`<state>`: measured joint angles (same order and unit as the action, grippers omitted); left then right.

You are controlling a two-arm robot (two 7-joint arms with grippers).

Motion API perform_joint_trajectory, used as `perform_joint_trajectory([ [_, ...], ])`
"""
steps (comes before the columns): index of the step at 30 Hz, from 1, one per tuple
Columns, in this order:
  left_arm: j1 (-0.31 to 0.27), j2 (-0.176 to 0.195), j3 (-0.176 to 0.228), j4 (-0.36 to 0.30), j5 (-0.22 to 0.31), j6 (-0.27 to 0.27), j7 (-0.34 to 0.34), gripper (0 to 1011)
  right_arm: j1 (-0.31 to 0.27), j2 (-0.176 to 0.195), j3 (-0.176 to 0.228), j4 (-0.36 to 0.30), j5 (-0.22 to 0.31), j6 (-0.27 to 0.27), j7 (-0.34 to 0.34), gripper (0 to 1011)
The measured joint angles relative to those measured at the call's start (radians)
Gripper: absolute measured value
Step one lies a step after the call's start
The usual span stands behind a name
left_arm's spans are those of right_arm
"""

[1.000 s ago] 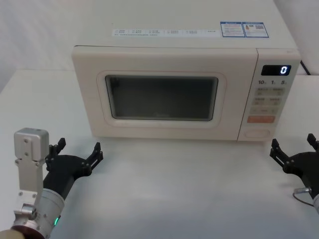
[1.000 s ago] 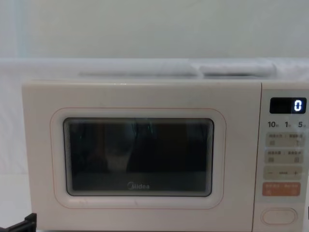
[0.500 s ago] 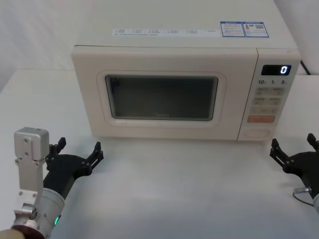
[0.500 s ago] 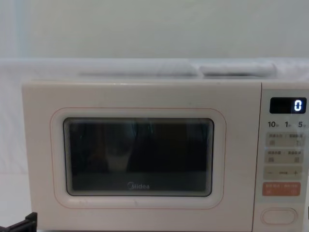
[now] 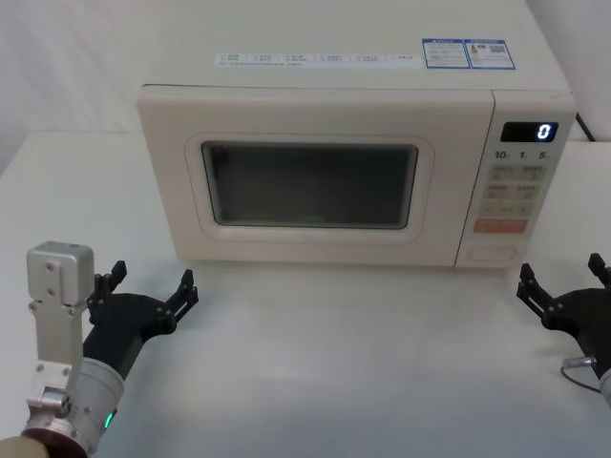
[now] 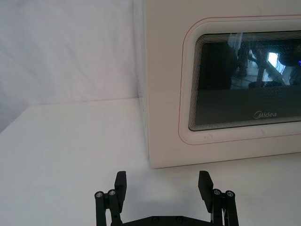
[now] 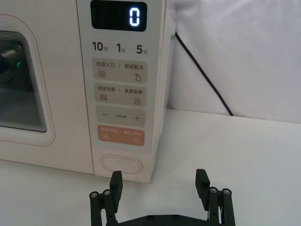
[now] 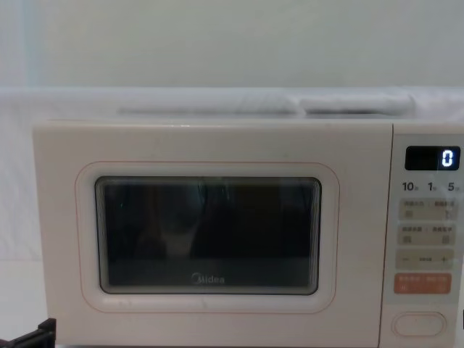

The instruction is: Press the button to open the microwave door with one hand; close the microwave door with the other hand.

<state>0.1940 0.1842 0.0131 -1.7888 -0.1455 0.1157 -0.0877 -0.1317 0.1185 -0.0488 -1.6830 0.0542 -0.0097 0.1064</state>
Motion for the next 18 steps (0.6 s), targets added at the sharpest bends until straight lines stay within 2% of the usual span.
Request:
perform_joint_trajectory([
  [18, 0.000, 0.000, 0.000, 0.000, 0.000, 0.000, 0.000, 1001, 0.000, 0.000, 0.000, 0.000, 0.000, 0.000, 0.000, 1002],
])
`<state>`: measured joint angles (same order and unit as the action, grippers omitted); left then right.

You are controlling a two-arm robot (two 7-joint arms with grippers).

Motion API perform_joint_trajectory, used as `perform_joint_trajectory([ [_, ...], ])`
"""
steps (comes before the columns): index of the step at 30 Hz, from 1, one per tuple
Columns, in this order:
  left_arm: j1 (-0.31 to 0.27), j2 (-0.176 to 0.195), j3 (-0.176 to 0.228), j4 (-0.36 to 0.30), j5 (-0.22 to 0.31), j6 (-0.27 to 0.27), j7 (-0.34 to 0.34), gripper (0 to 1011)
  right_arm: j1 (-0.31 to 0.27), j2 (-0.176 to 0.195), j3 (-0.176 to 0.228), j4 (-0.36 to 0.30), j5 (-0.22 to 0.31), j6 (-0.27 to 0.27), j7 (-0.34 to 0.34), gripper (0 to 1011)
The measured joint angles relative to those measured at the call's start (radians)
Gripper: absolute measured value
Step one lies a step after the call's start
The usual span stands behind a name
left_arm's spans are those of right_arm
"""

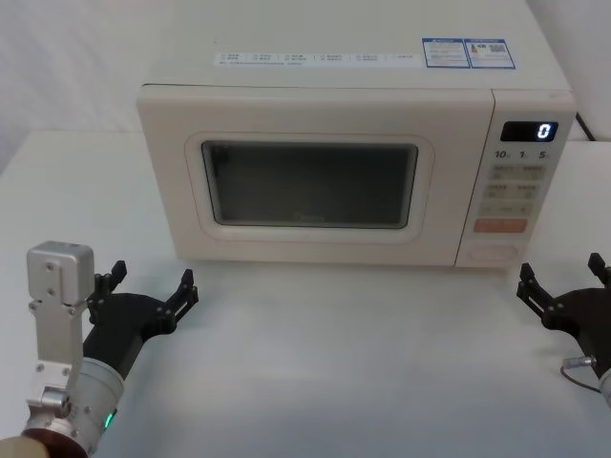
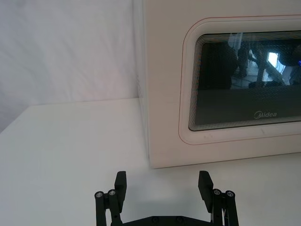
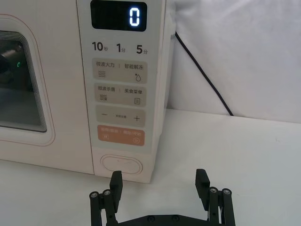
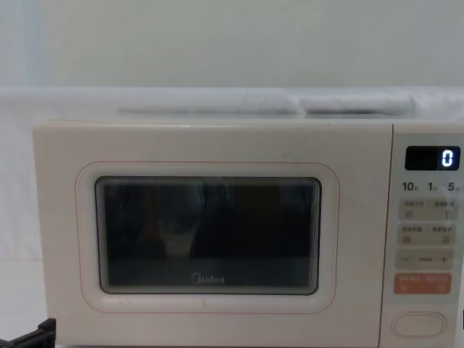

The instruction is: Press the button to open the microwave door with one hand; close the microwave door with the other hand.

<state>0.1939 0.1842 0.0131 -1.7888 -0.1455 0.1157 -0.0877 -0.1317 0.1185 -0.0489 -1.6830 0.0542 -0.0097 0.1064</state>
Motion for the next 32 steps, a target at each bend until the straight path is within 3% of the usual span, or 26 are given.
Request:
perform_joint_trajectory([
  [32, 0.000, 0.000, 0.000, 0.000, 0.000, 0.000, 0.000, 1001, 0.000, 0.000, 0.000, 0.000, 0.000, 0.000, 0.000, 1002],
])
